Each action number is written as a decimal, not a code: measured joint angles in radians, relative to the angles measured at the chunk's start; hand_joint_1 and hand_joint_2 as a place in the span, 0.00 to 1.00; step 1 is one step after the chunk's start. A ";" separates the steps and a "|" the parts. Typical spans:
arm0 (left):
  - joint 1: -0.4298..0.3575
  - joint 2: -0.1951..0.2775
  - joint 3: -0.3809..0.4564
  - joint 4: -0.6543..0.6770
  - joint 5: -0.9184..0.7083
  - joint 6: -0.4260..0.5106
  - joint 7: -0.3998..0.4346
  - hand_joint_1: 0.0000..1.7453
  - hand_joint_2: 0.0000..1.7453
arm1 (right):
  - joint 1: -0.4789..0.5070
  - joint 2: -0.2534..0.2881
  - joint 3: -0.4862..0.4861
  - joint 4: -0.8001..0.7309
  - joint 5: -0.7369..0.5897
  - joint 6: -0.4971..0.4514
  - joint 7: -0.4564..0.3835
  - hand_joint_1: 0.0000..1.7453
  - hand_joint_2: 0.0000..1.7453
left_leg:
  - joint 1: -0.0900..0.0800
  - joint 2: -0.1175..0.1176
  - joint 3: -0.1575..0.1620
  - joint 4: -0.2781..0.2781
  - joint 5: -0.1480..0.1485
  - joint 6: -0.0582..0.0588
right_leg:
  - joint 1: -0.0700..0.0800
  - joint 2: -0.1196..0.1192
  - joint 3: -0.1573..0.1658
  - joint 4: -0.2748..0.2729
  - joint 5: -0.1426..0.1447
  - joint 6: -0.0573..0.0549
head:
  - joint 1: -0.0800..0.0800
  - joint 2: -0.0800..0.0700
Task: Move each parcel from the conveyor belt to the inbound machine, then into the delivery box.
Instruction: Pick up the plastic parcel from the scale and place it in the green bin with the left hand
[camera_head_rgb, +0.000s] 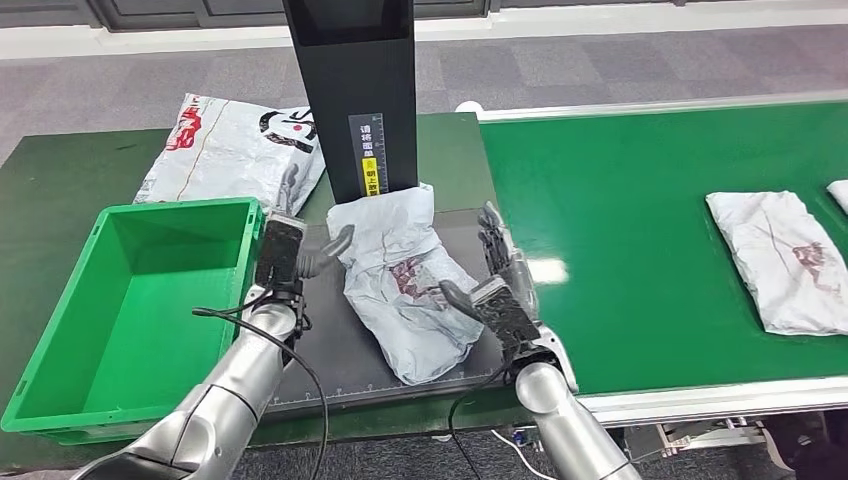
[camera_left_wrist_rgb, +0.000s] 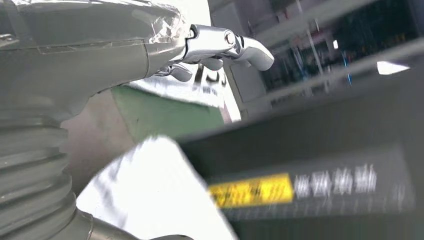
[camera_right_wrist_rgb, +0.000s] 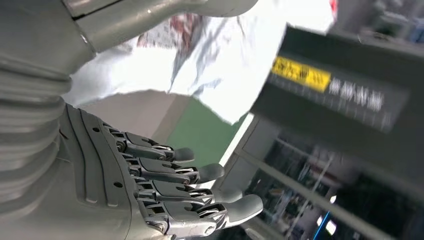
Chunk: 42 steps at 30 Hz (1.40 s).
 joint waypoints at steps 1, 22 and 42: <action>0.008 0.000 -0.021 -0.003 -0.009 -0.017 0.007 0.00 1.00 | 0.002 -0.003 -0.011 0.001 -0.034 -0.006 -0.016 0.00 1.00 | 0.000 0.000 0.000 0.000 0.000 0.000 | 0.000 0.000 0.000 0.000 0.000 0.000 | 0.000 0.000; 0.049 0.028 -0.498 0.061 -0.509 -0.167 0.274 1.00 1.00 | -0.045 -0.037 -0.212 0.131 -0.118 -0.041 -0.065 0.00 1.00 | 0.000 -0.001 0.000 0.000 0.000 0.001 | 0.000 -0.002 0.001 0.000 0.000 0.000 | 0.000 0.000; -0.059 0.008 -0.660 0.125 -0.656 -0.109 0.441 1.00 1.00 | -0.081 -0.036 -0.218 0.177 -0.048 -0.019 -0.039 0.00 1.00 | 0.000 -0.002 0.007 0.000 0.000 0.001 | 0.000 -0.004 0.009 0.000 0.000 0.000 | 0.000 0.000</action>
